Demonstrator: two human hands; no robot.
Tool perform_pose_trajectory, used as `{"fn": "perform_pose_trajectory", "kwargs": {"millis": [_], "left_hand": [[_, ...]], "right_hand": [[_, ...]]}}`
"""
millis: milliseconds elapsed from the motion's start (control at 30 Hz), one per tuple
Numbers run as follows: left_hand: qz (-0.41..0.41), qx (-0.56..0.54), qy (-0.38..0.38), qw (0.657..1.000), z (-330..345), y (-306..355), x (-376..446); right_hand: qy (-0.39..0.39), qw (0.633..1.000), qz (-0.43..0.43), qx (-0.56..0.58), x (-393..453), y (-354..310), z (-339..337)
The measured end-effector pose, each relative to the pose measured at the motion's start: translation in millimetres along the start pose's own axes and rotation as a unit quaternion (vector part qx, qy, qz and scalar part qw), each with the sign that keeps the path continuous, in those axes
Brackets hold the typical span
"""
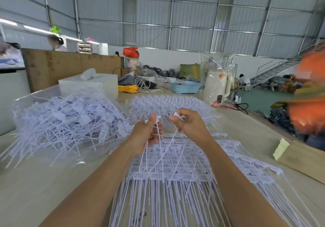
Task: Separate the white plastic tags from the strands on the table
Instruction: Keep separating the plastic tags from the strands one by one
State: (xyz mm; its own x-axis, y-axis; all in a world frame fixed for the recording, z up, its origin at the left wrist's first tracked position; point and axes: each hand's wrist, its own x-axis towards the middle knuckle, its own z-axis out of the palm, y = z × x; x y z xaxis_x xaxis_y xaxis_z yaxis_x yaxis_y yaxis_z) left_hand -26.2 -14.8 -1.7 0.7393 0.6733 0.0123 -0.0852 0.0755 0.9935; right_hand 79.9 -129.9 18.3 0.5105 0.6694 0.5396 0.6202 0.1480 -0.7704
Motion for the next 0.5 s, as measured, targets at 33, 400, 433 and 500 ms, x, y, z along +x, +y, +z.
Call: {"fn": "perform_pose_trajectory", "kwargs": {"millis": [33, 400, 433, 500], "left_hand": [[-0.003, -0.004, 0.007, 1.0, 0.6, -1.2, 0.1], [0.027, 0.071, -0.075, 0.994, 27.5, 4.3, -4.8], [0.033, 0.081, -0.074, 0.993, 30.5, 4.2, -4.0], [0.045, 0.117, -0.063, 0.99, 35.0, 4.8, -1.8]], "right_hand": [[-0.001, 1.0, -0.005, 0.001, -0.3, -1.7, 0.1], [-0.057, 0.998, -0.001, 0.005, -3.7, 3.5, -11.6], [-0.063, 0.997, 0.025, 0.038, -3.9, 4.9, -15.7], [-0.077, 0.991, 0.07, 0.079, -4.6, 8.5, -25.4]]}}
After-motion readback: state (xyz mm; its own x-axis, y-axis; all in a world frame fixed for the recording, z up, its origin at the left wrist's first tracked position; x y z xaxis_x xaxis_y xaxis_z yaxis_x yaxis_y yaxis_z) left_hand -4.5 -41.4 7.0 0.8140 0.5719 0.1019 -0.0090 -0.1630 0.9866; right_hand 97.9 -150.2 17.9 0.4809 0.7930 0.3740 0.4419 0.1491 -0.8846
